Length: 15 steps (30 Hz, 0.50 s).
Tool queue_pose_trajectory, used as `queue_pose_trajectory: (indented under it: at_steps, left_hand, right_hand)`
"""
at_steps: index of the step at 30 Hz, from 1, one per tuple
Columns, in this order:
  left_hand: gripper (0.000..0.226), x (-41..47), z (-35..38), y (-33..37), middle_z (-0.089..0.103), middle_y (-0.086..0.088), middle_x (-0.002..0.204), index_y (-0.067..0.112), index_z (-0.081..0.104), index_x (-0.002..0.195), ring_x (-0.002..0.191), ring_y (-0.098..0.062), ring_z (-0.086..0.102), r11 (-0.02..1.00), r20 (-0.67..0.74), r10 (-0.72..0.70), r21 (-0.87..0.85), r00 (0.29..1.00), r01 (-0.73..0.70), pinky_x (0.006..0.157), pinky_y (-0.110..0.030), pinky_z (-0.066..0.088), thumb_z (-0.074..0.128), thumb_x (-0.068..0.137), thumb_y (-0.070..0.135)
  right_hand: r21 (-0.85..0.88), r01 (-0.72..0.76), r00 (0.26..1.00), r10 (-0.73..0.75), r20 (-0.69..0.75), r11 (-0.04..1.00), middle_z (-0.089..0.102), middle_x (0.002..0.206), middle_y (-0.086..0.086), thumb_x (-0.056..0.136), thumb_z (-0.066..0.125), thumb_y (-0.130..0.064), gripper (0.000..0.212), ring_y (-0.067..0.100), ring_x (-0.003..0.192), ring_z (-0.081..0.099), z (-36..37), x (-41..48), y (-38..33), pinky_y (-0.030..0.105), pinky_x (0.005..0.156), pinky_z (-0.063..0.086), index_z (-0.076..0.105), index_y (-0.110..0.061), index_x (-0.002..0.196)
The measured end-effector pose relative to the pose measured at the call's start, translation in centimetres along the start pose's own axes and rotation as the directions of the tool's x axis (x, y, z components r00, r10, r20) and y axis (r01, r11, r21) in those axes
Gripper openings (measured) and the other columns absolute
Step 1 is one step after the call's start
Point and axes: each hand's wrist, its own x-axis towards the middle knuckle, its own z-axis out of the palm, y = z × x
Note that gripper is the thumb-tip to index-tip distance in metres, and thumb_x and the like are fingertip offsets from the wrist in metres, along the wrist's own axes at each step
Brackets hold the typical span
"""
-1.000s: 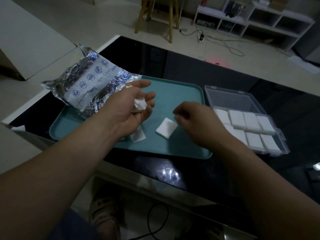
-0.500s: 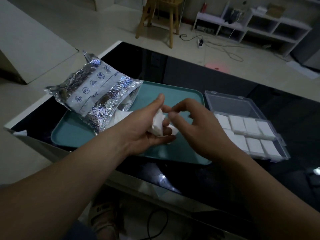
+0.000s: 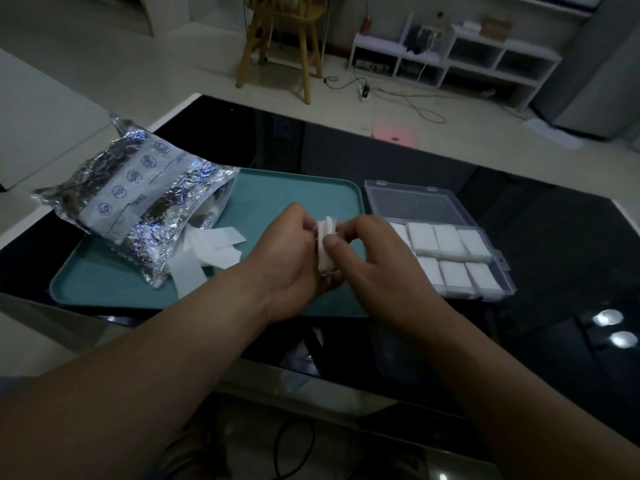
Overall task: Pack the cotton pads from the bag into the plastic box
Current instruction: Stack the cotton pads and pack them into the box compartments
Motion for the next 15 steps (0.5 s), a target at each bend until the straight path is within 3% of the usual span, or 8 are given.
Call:
queue_pose_trajectory:
  at_steps: [2, 4, 7, 9, 12, 15]
  left_hand:
    - [0.037, 0.5, 1.4, -0.7, 0.062, -0.014, 0.11, 0.009, 0.057, 0.117, 0.092, -0.024, 0.059, 0.997, -0.054, 0.081, 0.002, 0.995, -0.081, 0.082, -0.038, 0.05, 0.037, 0.088, 0.016]
    - [0.028, 0.6, 2.9, -1.5, 0.067, -0.018, 0.106, 0.004, 0.063, 0.111, 0.094, -0.026, 0.064, 0.985, -0.149, 0.175, 0.029, 0.973, -0.172, 0.084, -0.04, 0.057, 0.04, 0.095, 0.004]
    - [0.025, 0.8, 4.1, -2.6, 0.07, -0.018, 0.108, 0.003, 0.064, 0.115, 0.09, -0.023, 0.069, 0.96, -0.173, 0.253, 0.166, 0.952, -0.225, 0.076, -0.036, 0.062, 0.045, 0.099, -0.003]
    - [0.025, 0.8, 4.4, -3.0, 0.069, -0.018, 0.113, 0.004, 0.062, 0.12, 0.087, -0.022, 0.068, 0.946, -0.193, 0.276, 0.23, 0.941, -0.23, 0.068, -0.033, 0.061, 0.049, 0.099, 0.001]
    - [0.027, 1.2, 5.5, -3.6, 0.07, -0.019, 0.113, 0.01, 0.065, 0.115, 0.083, -0.022, 0.066, 0.924, -0.218, 0.296, 0.314, 0.93, -0.22, 0.065, -0.031, 0.054, 0.047, 0.095, 0.005]
    - [0.031, 1.7, 7.2, -3.9, 0.071, -0.016, 0.106, 0.011, 0.065, 0.112, 0.076, -0.02, 0.07, 0.887, -0.176, 0.362, 0.367, 0.915, -0.281, 0.061, -0.031, 0.056, 0.046, 0.091, 0.002]
  right_hand:
    - [0.013, -0.075, 0.996, 0.076, -0.056, 0.997, 0.06, 0.089, -0.009, 0.1, 0.06, -0.034, 0.017, 0.001, 0.081, 0.055, -0.7, 0.0, 0.3, 0.023, 0.068, 0.039, 0.062, -0.025, 0.086]
    - [0.052, -0.155, 0.985, 0.159, -0.071, 0.986, 0.064, 0.08, -0.005, 0.1, 0.059, -0.028, 0.017, 0.007, 0.072, 0.057, -1.5, -0.1, 1.0, 0.03, 0.065, 0.043, 0.066, -0.02, 0.086]
    - [0.173, -0.263, 0.956, 0.28, -0.083, 0.949, 0.07, 0.086, -0.004, 0.102, 0.054, -0.031, 0.017, 0.014, 0.081, 0.066, -2.8, -0.6, 2.0, 0.043, 0.074, 0.057, 0.069, -0.024, 0.097]
    - [0.186, -0.263, 0.959, 0.277, -0.054, 0.947, 0.072, 0.087, -0.005, 0.103, 0.053, -0.034, 0.02, 0.016, 0.084, 0.069, -3.0, -1.1, 2.2, 0.049, 0.08, 0.059, 0.071, -0.025, 0.1]
    - [0.065, -0.219, 0.975, 0.221, -0.026, 0.973, 0.072, 0.088, -0.004, 0.102, 0.059, -0.032, 0.013, 0.015, 0.081, 0.068, -3.5, -1.8, 2.3, 0.045, 0.078, 0.058, 0.068, -0.024, 0.106]
    - [0.275, -0.326, 0.936, 0.349, -0.038, 0.904, 0.072, 0.098, -0.004, 0.099, 0.067, -0.028, 0.023, 0.013, 0.084, 0.072, -5.1, -1.4, 3.2, 0.04, 0.077, 0.063, 0.059, -0.026, 0.12]
